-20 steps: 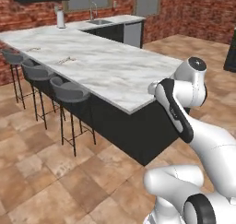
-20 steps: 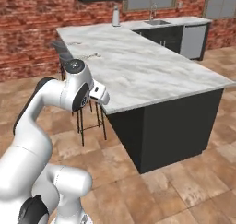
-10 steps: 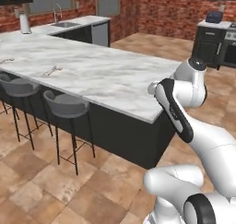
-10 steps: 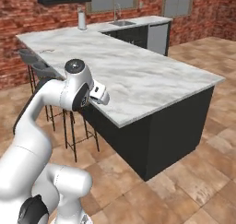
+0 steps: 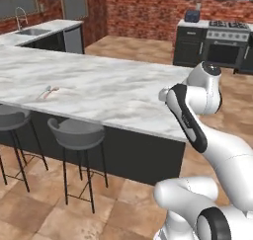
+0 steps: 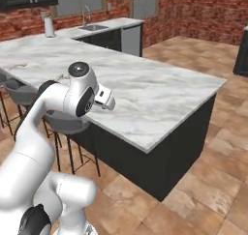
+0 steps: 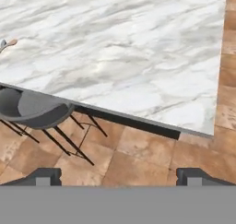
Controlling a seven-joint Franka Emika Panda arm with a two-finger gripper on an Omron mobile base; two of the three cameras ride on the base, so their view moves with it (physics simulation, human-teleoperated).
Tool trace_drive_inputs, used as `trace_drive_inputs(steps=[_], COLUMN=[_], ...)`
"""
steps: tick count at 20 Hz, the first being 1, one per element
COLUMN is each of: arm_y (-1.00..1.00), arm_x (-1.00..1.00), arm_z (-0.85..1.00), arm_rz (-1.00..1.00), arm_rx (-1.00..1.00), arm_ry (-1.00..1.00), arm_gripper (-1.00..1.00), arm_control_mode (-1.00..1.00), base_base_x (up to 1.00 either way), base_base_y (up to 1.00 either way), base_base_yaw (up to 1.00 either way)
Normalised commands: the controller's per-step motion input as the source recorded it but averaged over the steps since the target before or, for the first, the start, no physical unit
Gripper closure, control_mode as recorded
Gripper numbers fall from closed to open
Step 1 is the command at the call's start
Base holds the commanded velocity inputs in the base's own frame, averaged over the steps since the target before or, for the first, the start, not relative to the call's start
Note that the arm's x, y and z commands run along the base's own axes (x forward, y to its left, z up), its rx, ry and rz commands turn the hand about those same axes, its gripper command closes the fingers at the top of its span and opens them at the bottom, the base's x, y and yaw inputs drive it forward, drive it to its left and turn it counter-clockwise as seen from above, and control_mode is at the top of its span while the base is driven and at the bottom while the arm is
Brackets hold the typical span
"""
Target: Pick up the metallic utensils from the counter and place them in the open drawer. Make sure not to pick up any wooden utensils.
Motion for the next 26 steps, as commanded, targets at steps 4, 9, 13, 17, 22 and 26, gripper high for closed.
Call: trace_drive_inputs(steps=[4,9,13,17,22,26], arm_y=[0.0,0.0,0.0,0.0,0.0,0.0], arm_x=[0.0,0.0,0.0,0.0,0.0,0.0], arm_z=[0.0,0.0,0.0,0.0,0.0,0.0], arm_rz=[0.0,0.0,0.0,0.0,0.0,0.0], arm_rx=[0.0,0.0,0.0,0.0,0.0,0.0], arm_ry=[0.0,0.0,0.0,0.0,0.0,0.0], arm_gripper=[-1.0,-1.0,-1.0,-1.0,-1.0,-1.0], arm_control_mode=[1.0,1.0,1.0,1.0,1.0,1.0], base_base_x=[0.36,0.32,0.33,0.22,0.0,0.0], base_base_y=[1.0,1.0,1.0,1.0,1.0,1.0], base_base_yaw=[-0.41,-0.4,-0.41,-0.39,-0.33,-0.32])
